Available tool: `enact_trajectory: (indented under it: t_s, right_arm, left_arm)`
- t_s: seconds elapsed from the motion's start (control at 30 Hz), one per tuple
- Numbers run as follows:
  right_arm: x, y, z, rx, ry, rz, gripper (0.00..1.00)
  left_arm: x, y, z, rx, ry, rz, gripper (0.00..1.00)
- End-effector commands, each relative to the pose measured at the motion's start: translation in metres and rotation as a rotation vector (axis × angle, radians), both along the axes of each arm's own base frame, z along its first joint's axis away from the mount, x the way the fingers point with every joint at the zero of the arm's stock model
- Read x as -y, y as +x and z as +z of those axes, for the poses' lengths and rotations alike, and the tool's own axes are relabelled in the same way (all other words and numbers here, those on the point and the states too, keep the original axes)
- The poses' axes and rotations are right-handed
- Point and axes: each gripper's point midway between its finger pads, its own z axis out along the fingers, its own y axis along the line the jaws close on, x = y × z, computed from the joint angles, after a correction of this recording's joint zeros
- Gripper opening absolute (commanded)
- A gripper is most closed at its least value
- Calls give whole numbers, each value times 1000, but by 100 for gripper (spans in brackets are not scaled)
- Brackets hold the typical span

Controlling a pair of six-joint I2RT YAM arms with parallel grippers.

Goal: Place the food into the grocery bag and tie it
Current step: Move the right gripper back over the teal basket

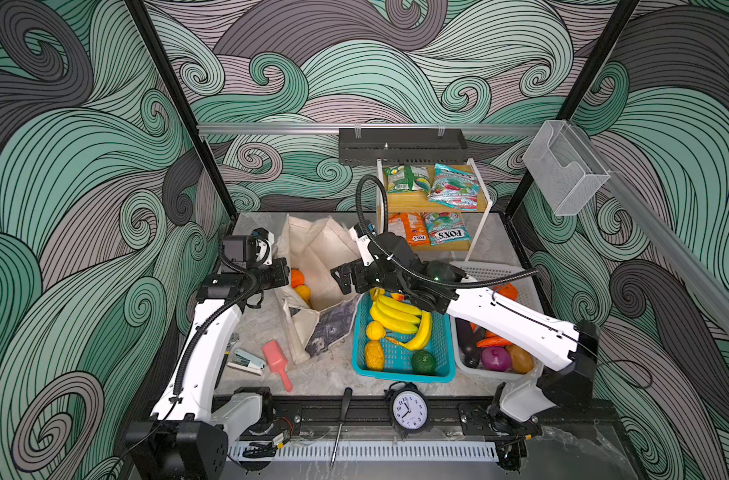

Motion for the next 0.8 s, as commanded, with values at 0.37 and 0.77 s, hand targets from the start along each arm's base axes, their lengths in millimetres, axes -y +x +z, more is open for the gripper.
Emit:
enact_trajectory:
  t_s: [0.37,0.77]
  right_arm:
    - [120,-37,-95,-186,-230,-147,100]
    - [195,-51,-174,-437,-288,-439,100]
  left_arm:
    - [-1,-4,6,23,21,-2,0]
    - [1,-4,6,22,19,-10,0]
